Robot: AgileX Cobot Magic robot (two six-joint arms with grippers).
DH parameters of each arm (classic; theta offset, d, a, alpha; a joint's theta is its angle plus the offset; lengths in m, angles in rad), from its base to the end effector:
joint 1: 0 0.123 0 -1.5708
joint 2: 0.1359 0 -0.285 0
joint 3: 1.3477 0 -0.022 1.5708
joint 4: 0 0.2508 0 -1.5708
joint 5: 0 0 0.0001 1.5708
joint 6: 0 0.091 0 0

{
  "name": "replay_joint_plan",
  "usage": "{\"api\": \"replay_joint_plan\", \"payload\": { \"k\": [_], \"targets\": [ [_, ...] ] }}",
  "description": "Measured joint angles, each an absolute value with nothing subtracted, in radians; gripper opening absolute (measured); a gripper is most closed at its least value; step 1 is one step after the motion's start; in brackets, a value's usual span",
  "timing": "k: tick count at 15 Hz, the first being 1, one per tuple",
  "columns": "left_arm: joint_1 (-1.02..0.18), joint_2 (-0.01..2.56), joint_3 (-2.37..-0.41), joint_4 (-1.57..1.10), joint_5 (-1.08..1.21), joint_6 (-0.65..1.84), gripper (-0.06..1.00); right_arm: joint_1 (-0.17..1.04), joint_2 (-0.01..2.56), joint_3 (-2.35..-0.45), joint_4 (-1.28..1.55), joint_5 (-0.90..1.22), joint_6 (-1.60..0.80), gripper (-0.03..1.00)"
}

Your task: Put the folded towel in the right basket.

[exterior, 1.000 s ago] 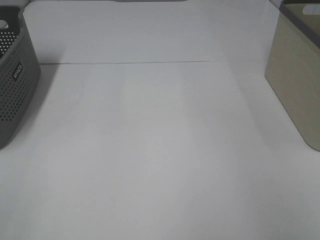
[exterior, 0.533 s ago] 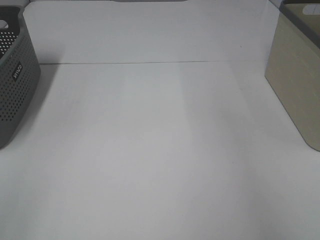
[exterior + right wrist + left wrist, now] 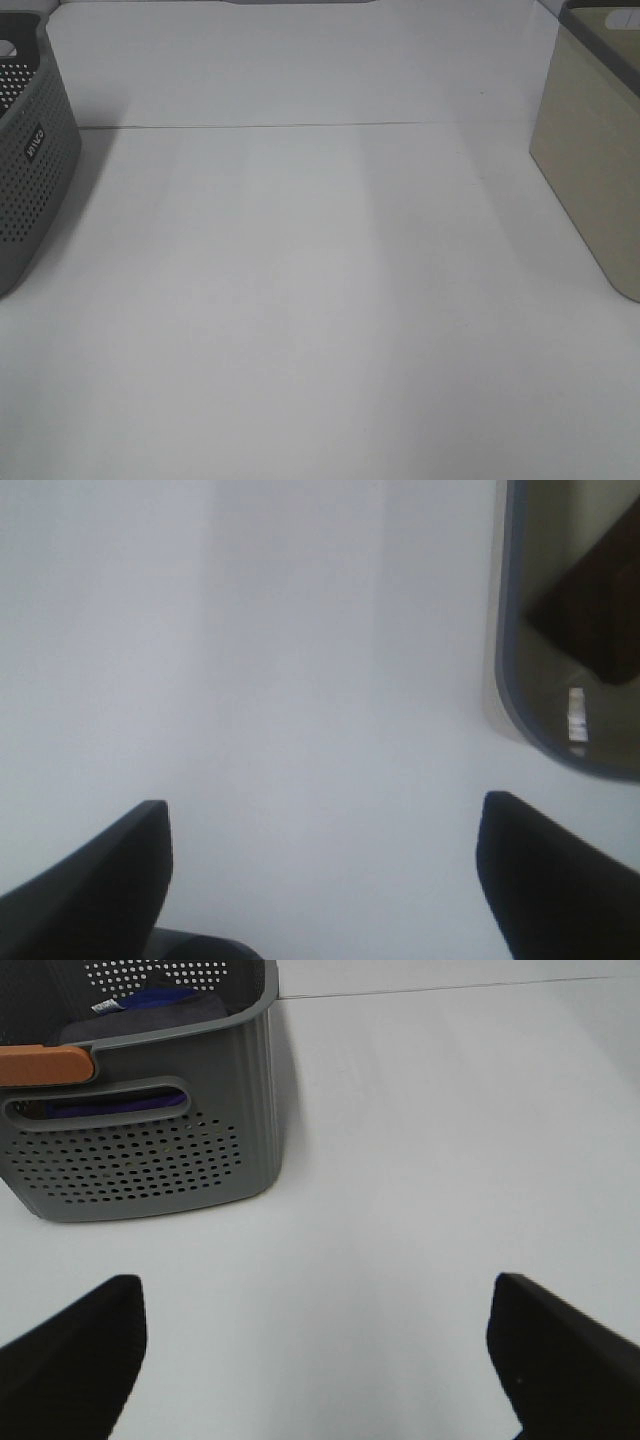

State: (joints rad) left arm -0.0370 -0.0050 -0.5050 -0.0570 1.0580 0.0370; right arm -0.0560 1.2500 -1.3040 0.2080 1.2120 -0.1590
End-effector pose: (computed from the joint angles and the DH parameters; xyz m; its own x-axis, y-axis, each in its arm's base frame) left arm -0.0063 -0.0043 0.2790 -0.4430 0.0254 -0.8962 0.0854 0.9962 -0.0140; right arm 0.2367 0.0044 0.3821 -0.8663 -0.0349 -0.4983 -0.1128 0.9854 0.1271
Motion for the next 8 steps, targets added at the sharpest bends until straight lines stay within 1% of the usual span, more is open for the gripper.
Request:
{"api": "replay_joint_plan", "payload": {
  "k": [4, 8],
  "targets": [
    [-0.037, -0.005, -0.505, -0.057, 1.058, 0.037, 0.88, -0.056, 0.955, -1.044, 0.131, 1.212, -0.106, 0.78],
    [-0.037, -0.005, -0.505, -0.057, 1.058, 0.037, 0.88, -0.056, 0.592, -0.801, 0.035, 1.202, -0.064, 0.78]
  ]
}}
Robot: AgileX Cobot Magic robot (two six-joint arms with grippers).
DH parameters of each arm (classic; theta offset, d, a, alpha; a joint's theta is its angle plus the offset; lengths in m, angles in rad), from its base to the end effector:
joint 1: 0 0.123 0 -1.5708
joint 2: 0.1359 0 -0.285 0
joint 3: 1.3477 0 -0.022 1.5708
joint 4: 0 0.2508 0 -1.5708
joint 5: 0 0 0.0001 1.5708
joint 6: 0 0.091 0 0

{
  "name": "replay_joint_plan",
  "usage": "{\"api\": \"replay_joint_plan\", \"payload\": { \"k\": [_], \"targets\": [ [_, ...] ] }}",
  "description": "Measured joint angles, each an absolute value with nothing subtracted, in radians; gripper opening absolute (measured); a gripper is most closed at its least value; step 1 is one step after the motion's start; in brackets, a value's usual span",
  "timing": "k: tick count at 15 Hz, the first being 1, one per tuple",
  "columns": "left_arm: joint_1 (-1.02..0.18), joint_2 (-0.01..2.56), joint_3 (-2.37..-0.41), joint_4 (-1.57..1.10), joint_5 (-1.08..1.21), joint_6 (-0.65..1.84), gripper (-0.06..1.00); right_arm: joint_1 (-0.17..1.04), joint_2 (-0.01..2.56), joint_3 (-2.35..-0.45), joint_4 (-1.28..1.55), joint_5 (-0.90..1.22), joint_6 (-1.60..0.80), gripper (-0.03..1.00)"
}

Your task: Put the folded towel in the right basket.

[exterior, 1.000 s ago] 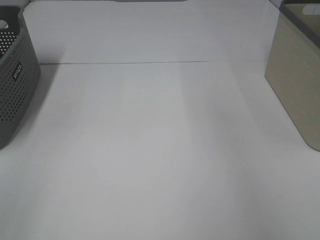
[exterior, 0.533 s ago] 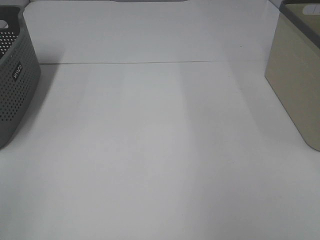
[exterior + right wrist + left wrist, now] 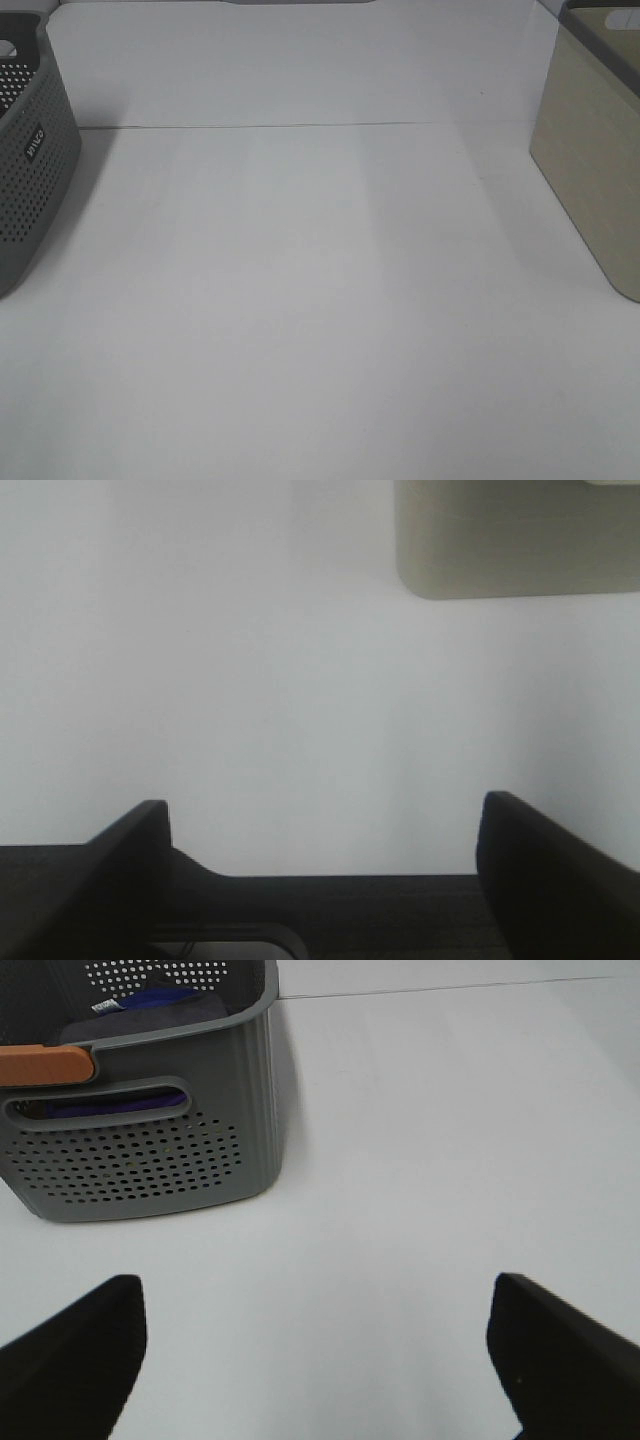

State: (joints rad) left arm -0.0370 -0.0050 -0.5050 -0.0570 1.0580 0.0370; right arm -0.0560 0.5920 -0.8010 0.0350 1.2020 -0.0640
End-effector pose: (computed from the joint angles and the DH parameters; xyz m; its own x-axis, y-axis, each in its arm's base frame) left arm -0.0063 -0.0043 0.2790 -0.4430 0.0254 -0.8962 0.0854 0.9962 -0.0140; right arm 0.0768 -0.0013 0.3352 -0.7864 -0.0073 -0.6177 -0.0046 1.0000 -0.0061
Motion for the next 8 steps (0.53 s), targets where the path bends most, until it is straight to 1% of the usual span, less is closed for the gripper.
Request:
{"api": "replay_joint_plan", "payload": {
  "k": [2, 6, 8],
  "targets": [
    [-0.037, -0.005, -0.505, -0.057, 1.058, 0.037, 0.88, -0.056, 0.455, -0.723, 0.01, 1.195, -0.057, 0.78],
    [-0.037, -0.005, -0.505, -0.057, 1.058, 0.037, 0.88, -0.056, 0.153, -0.546, 0.0, 1.09, -0.043, 0.78],
    [-0.037, -0.005, -0.505, -0.057, 1.058, 0.037, 0.88, -0.056, 0.052, -0.51, 0.0, 1.074, -0.027, 0.78]
  ]
}}
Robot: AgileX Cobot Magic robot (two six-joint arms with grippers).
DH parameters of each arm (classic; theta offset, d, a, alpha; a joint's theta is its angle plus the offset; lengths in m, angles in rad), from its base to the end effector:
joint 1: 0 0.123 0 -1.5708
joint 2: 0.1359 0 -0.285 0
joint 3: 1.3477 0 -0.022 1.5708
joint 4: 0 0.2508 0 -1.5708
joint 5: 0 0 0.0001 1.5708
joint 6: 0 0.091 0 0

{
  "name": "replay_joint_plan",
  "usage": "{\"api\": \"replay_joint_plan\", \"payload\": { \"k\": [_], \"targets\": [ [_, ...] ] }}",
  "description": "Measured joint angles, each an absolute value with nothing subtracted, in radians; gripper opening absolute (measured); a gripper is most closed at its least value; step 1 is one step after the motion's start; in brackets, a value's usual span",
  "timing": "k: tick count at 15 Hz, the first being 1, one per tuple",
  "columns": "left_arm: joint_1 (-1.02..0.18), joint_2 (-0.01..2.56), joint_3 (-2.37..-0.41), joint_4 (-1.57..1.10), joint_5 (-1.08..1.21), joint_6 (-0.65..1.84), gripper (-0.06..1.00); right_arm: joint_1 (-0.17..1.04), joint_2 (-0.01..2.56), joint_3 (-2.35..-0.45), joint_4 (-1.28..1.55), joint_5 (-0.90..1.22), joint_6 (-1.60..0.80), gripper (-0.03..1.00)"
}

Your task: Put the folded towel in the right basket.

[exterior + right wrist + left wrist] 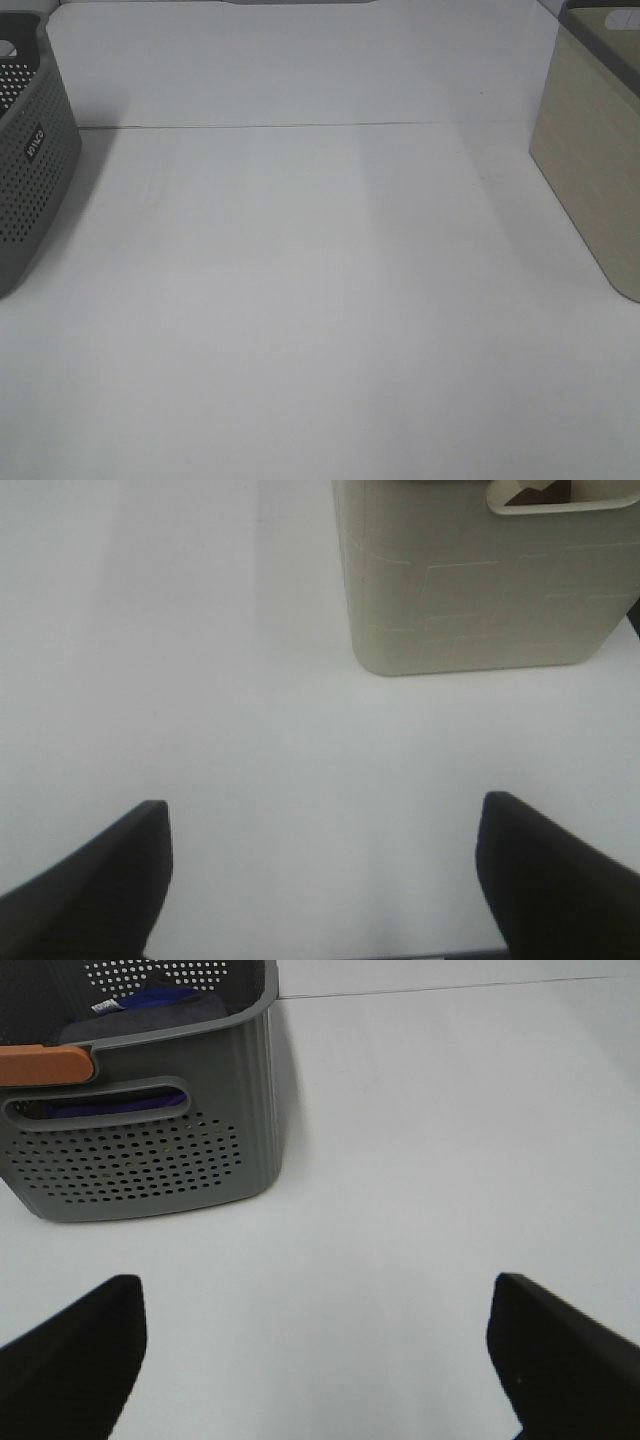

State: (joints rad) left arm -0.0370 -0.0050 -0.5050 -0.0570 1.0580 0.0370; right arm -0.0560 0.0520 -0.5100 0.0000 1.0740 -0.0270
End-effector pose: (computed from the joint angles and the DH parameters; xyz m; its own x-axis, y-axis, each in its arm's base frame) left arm -0.0063 -0.0043 0.2790 -0.4430 0.0254 -0.8962 0.0854 0.9962 -0.0140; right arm 0.0016 -0.0001 0.2791 -0.5050 0.0013 -0.8631 0.0424 0.9988 -0.0233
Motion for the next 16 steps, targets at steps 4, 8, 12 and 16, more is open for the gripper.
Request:
{"api": "replay_joint_plan", "payload": {
  "k": [4, 8, 12, 16],
  "targets": [
    [-0.037, -0.005, -0.505, -0.057, 1.058, 0.037, 0.88, -0.056, -0.006, -0.504, -0.011, 1.066, -0.026, 0.78],
    [-0.037, -0.005, -0.505, -0.057, 1.058, 0.037, 0.88, -0.056, -0.006, -0.504, 0.0, 1.066, -0.026, 0.78],
    [-0.037, -0.005, -0.505, -0.057, 1.058, 0.037, 0.88, -0.056, -0.006, -0.504, 0.0, 1.066, -0.026, 0.78],
    [-0.037, -0.005, -0.505, -0.057, 1.058, 0.037, 0.88, -0.056, -0.006, -0.504, 0.0, 1.066, -0.026, 0.78]
  ]
}}
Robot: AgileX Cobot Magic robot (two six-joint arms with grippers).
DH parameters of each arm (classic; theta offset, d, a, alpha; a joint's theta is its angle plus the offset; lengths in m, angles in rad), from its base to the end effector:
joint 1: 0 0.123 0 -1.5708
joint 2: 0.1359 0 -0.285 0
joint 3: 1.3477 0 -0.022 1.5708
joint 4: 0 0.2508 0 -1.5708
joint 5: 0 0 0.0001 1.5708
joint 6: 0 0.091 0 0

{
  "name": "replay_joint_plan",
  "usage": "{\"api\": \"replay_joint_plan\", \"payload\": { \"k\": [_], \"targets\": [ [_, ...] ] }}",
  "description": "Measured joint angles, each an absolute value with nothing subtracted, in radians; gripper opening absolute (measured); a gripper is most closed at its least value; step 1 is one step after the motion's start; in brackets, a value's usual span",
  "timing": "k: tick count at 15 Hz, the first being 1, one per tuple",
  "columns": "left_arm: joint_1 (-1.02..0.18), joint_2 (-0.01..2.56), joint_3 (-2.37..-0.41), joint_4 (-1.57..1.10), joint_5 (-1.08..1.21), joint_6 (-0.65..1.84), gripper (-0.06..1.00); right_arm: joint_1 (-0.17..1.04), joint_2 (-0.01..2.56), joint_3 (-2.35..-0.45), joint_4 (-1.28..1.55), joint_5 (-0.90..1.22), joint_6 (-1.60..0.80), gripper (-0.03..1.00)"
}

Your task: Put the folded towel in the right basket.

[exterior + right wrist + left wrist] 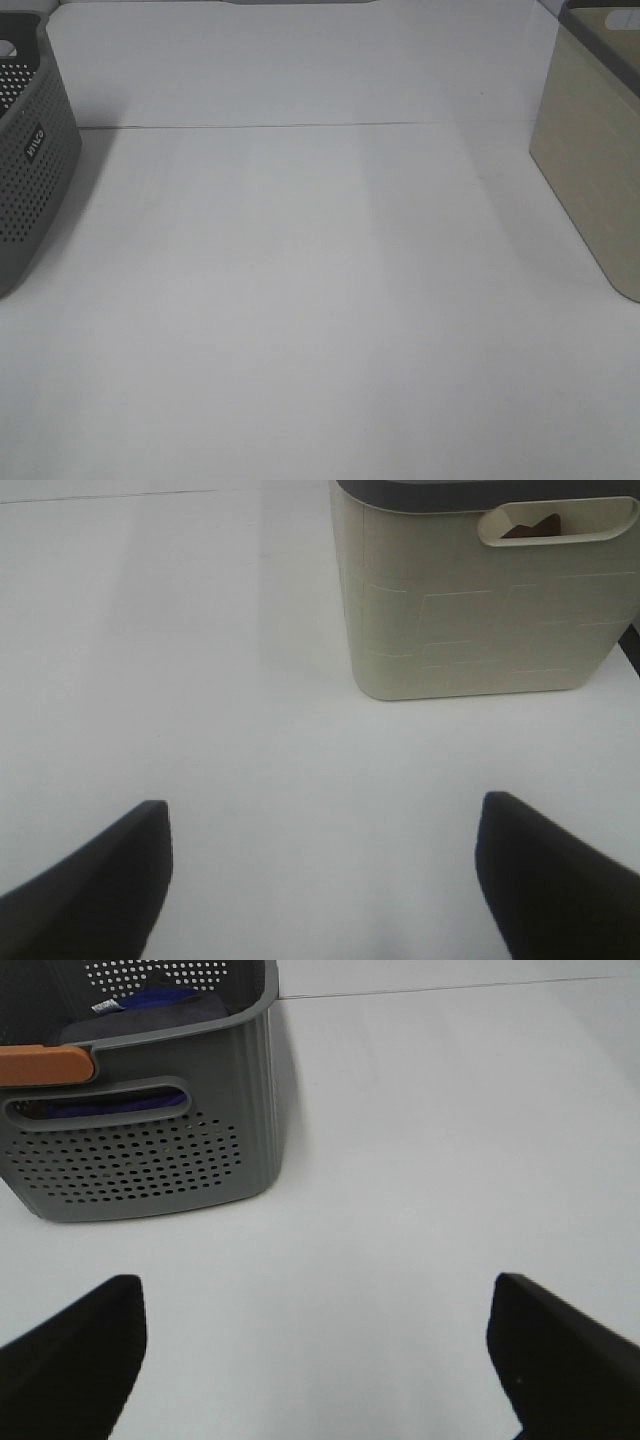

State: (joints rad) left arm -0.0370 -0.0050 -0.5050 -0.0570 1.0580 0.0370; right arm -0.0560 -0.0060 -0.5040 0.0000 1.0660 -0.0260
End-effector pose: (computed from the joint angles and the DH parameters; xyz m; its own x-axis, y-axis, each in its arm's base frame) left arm -0.0063 -0.0043 0.2790 -0.4430 0.0254 -0.8962 0.0854 0.9962 -0.0140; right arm -0.0064 0.0004 0.2779 -0.4524 -0.0007 -0.8918 0.0442 0.9988 -0.0232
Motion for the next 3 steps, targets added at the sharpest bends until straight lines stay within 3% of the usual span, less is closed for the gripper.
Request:
{"api": "replay_joint_plan", "payload": {
  "k": [3],
  "targets": [
    [-0.037, -0.005, -0.505, -0.057, 1.058, 0.037, 0.88, -0.056, -0.006, -0.504, 0.0, 1.066, -0.026, 0.78]
  ]
}}
